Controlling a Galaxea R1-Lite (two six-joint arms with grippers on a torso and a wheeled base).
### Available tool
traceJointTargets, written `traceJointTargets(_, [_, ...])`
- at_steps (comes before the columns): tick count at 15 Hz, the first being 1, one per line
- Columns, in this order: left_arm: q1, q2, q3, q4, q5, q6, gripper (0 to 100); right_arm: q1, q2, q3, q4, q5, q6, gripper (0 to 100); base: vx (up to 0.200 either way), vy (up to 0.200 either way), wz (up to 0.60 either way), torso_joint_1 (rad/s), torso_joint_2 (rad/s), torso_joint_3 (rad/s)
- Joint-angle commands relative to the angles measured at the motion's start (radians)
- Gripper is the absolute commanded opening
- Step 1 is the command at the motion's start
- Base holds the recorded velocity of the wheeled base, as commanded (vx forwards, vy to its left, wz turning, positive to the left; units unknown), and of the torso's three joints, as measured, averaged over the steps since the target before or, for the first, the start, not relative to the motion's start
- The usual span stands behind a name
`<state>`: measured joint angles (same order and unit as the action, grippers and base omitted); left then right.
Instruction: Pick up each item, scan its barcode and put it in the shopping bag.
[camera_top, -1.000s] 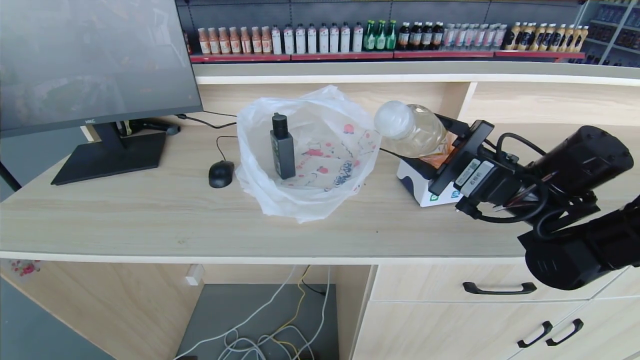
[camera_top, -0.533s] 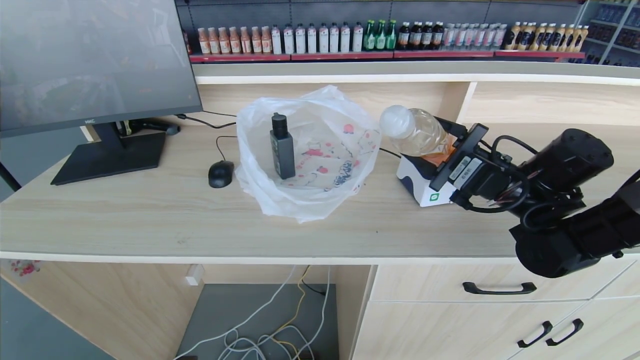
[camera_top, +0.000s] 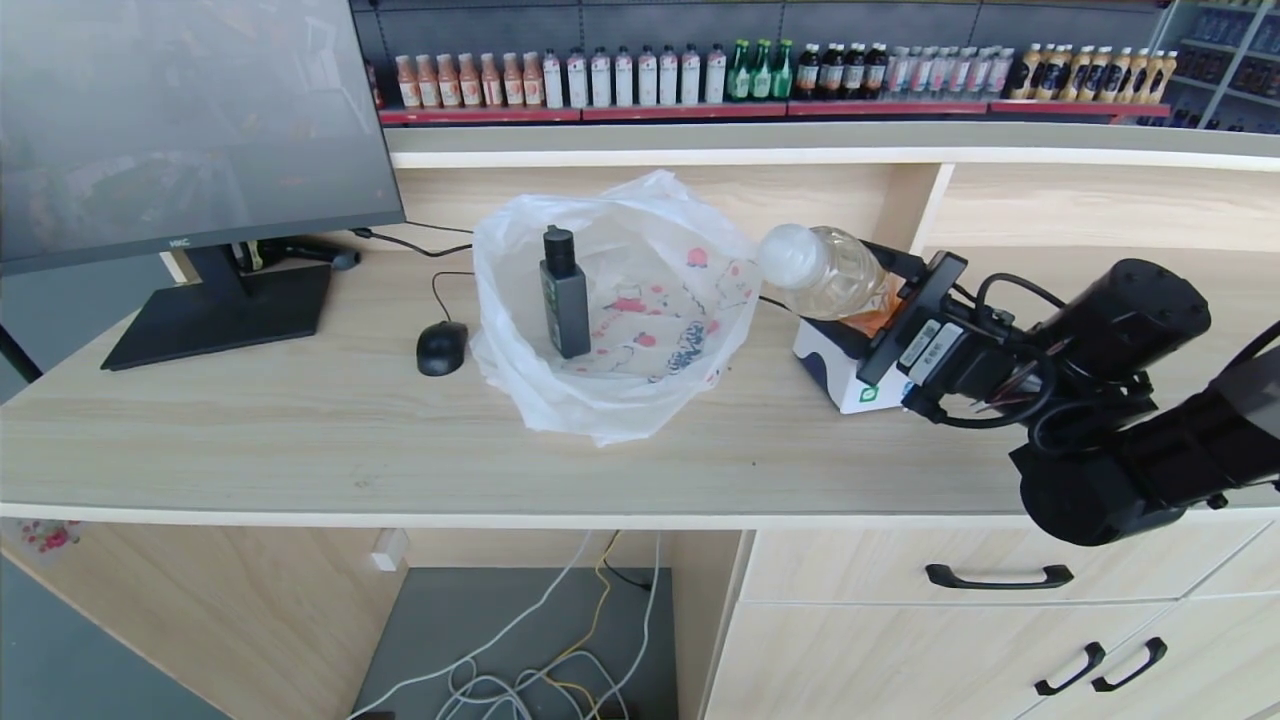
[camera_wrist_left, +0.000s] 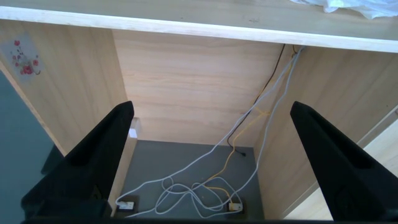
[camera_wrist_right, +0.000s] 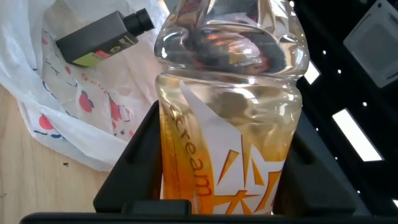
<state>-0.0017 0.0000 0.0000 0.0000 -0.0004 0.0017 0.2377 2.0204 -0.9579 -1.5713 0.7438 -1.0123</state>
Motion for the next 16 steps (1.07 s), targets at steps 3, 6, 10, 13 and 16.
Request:
traceJointTargets(3, [0.0,0.0,0.0,0.0,0.0,0.0,100,-0.003,0.015,0.005,0.0,0.0,0.0,0,0.0,0.0,0.0,0.0,0.0,0.0])
traceJointTargets(6, [0.0,0.0,0.0,0.0,0.0,0.0,100,-0.008,0.014,0.004,0.0,0.0,0.001,0,0.0,0.0,0.0,0.0,0.0,0.0])
traceJointTargets(10, [0.0,0.0,0.0,0.0,0.0,0.0,100,0.005,0.015,-0.009,0.0,-0.009,0.012,0,0.0,0.0,0.0,0.0,0.0,0.0])
traceJointTargets(13, [0.0,0.0,0.0,0.0,0.0,0.0,100,0.014,0.015,-0.01,0.0,-0.014,0.012,0,0.0,0.0,0.0,0.0,0.0,0.0])
traceJointTargets(16, [0.002,0.0,0.0,0.0,0.0,0.0,100,0.032,0.014,-0.01,0.0,-0.024,0.012,0,0.0,0.0,0.0,0.0,0.0,0.0])
